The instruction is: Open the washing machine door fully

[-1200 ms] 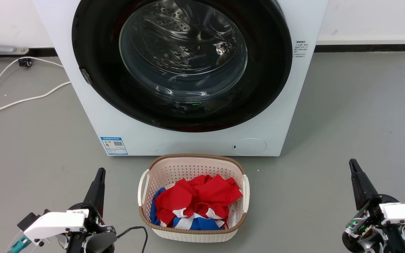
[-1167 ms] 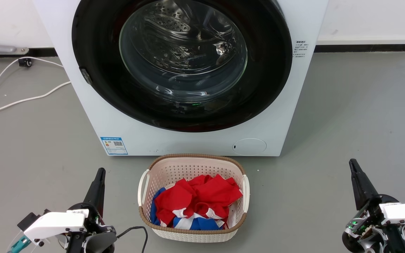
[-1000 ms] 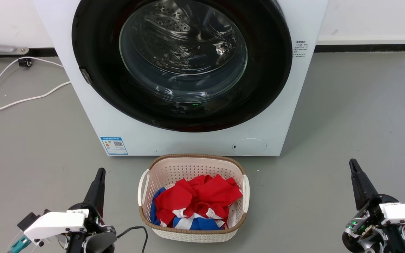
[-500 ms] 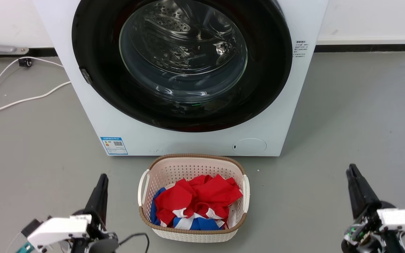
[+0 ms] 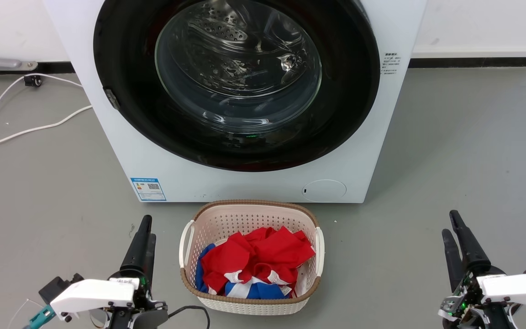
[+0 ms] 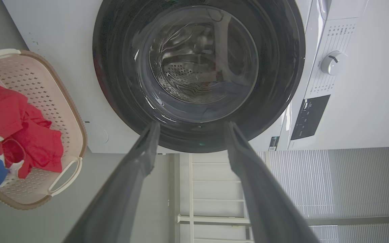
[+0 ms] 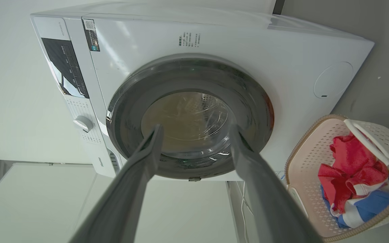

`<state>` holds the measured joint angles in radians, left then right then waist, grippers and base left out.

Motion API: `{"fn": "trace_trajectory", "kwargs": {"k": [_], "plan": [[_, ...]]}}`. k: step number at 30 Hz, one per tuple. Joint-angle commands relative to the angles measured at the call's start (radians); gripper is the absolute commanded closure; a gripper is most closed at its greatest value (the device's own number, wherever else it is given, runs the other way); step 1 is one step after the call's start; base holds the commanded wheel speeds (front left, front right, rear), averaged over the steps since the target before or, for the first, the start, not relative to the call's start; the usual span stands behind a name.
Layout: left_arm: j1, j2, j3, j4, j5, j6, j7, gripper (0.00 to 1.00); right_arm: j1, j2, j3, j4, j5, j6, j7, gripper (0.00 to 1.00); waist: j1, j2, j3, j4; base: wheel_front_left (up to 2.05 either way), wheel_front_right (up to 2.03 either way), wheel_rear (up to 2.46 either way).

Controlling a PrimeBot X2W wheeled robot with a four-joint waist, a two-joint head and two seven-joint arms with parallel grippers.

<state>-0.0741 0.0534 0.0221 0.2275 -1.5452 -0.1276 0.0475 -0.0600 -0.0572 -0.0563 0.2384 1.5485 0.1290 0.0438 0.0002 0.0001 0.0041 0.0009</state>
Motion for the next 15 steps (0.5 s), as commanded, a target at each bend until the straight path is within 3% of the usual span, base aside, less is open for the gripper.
{"fn": "trace_trajectory", "kwargs": {"k": [1, 8, 15], "plan": [[-0.030, 0.008, -0.010, -0.030, 0.040, -0.001, -0.013, 0.00, -0.012, -0.009, 0.006, -0.023, -0.038, 0.000, -0.012, 0.00, -0.0001, -0.0001, 0.000, 0.001, 0.00, 0.00, 0.00], [-0.030, 0.008, -0.021, -0.052, 0.175, -0.001, -0.039, 0.00, -0.007, -0.010, 0.008, -0.040, -0.171, 0.001, -0.039, 0.00, -0.0001, -0.0001, 0.000, 0.002, 0.00, 0.00, 0.00], [-0.028, 0.010, -0.036, -0.065, 0.343, -0.002, -0.068, 0.00, 0.002, -0.007, -0.003, -0.060, -0.382, 0.001, -0.066, 0.00, -0.0001, -0.0001, 0.000, 0.004, 0.00, 0.00, 0.00]]}}
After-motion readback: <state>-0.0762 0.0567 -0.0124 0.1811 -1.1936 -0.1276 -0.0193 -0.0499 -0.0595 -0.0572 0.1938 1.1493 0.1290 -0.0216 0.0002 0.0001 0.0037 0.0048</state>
